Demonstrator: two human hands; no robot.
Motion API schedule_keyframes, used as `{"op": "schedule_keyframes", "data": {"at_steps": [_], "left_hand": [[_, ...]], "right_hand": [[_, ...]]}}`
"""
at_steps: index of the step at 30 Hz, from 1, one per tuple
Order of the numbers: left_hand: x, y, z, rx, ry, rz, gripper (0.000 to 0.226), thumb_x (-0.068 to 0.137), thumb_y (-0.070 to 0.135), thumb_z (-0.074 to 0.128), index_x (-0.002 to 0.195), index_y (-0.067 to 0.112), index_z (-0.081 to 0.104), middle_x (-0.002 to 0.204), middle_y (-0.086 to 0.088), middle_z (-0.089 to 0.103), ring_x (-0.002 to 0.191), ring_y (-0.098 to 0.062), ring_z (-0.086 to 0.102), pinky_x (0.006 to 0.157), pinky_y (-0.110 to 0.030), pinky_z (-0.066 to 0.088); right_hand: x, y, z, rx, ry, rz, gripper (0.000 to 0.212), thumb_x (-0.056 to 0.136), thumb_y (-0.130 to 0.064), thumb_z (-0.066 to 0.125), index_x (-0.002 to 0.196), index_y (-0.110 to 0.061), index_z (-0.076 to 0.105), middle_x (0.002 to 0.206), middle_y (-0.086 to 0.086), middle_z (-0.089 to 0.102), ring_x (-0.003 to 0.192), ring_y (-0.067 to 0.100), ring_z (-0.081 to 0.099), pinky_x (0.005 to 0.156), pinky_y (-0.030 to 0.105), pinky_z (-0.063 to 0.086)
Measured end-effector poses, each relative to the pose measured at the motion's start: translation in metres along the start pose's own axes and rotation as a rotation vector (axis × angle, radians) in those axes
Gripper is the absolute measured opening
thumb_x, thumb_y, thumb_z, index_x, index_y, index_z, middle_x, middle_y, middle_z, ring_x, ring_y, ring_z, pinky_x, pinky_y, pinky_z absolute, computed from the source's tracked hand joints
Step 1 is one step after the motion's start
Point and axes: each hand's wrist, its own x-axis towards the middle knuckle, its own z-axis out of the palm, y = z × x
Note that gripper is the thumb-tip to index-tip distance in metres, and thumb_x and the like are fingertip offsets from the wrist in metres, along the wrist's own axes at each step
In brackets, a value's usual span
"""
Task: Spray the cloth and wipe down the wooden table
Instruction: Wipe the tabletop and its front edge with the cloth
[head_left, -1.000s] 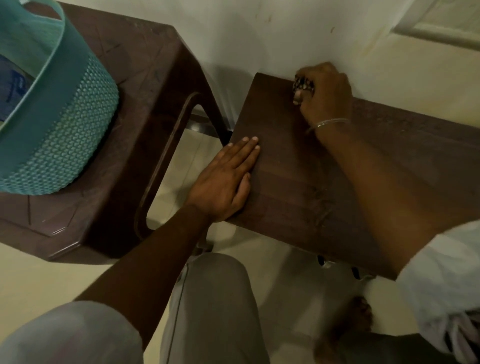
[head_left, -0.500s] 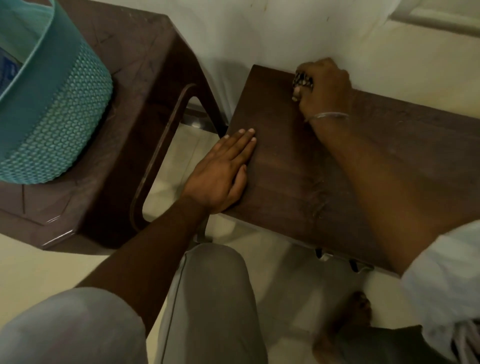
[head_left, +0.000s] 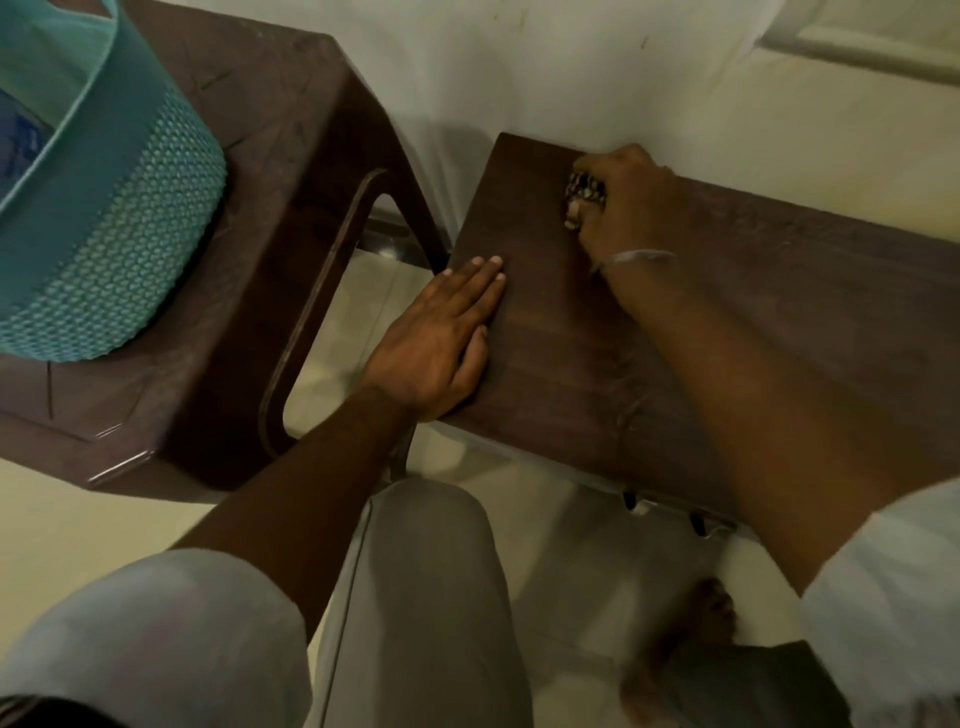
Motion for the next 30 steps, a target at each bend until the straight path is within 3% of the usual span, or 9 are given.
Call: {"op": "schedule_keyframes", "data": {"at_steps": [5,9,14,18,21,26,30], "left_hand": [[-0.001,-0.002,0.001,0.016,0.009,0.011,0.061,0.103,0.035,0.026,0.158,0.008,0.029,0.167,-0.01,0.023,0.156,-0.019,0.017,0.128,-0.038,0.012],[-0.003,-0.002,0.0,0.013,0.027,0.005,0.061,0.103,0.034,0.025,0.157,0.006,0.03,0.166,-0.01,0.025,0.155,-0.02,0.018,0.128,-0.035,0.01],[-0.003,-0.002,-0.001,0.007,0.024,0.007,0.062,0.102,0.034,0.024,0.157,0.007,0.03,0.166,-0.01,0.025,0.155,-0.019,0.018,0.127,-0.031,0.007],[-0.001,-0.003,0.0,0.0,0.028,0.01,0.062,0.102,0.035,0.025,0.157,0.007,0.03,0.166,-0.01,0.024,0.155,-0.019,0.018,0.128,-0.038,0.013],[-0.002,-0.002,0.0,-0.008,0.028,0.0,0.062,0.102,0.036,0.025,0.157,0.008,0.03,0.166,-0.009,0.024,0.155,-0.018,0.018,0.128,-0.037,0.013],[-0.002,-0.002,-0.001,-0.013,0.035,-0.001,0.061,0.102,0.035,0.026,0.157,0.008,0.031,0.166,-0.009,0.024,0.155,-0.017,0.017,0.127,-0.028,0.004],[-0.001,-0.002,0.0,-0.02,0.043,0.0,0.06,0.102,0.033,0.028,0.157,0.007,0.032,0.166,-0.008,0.025,0.154,-0.015,0.016,0.126,-0.026,0.004]], "right_hand": [[-0.049,-0.001,0.002,-0.037,0.016,-0.118,0.044,0.079,-0.013,0.067,0.119,-0.03,0.065,0.116,-0.003,0.059,0.097,0.029,0.056,0.079,0.032,0.047],[-0.013,0.005,0.0,-0.014,0.006,-0.116,0.043,0.081,-0.012,0.064,0.12,-0.029,0.065,0.119,0.001,0.059,0.104,0.031,0.056,0.086,0.037,0.05],[-0.009,-0.006,-0.001,-0.074,-0.003,-0.008,0.041,0.087,-0.017,0.062,0.126,-0.028,0.061,0.125,0.003,0.056,0.107,0.033,0.053,0.084,0.033,0.044],[-0.068,-0.011,-0.009,-0.097,-0.031,-0.13,0.048,0.087,-0.028,0.062,0.134,-0.025,0.052,0.13,0.003,0.052,0.104,0.032,0.051,0.084,0.037,0.046],[-0.061,0.0,-0.011,-0.076,-0.054,-0.18,0.05,0.085,-0.025,0.065,0.134,-0.026,0.054,0.13,0.001,0.054,0.105,0.031,0.053,0.088,0.037,0.047],[0.008,0.004,-0.01,-0.076,-0.075,-0.047,0.047,0.086,-0.023,0.063,0.132,-0.026,0.056,0.131,0.006,0.054,0.112,0.035,0.05,0.089,0.036,0.044],[0.014,-0.001,-0.011,-0.094,-0.11,0.021,0.048,0.087,-0.023,0.065,0.133,-0.024,0.054,0.133,0.007,0.05,0.115,0.033,0.048,0.087,0.034,0.042]]}}
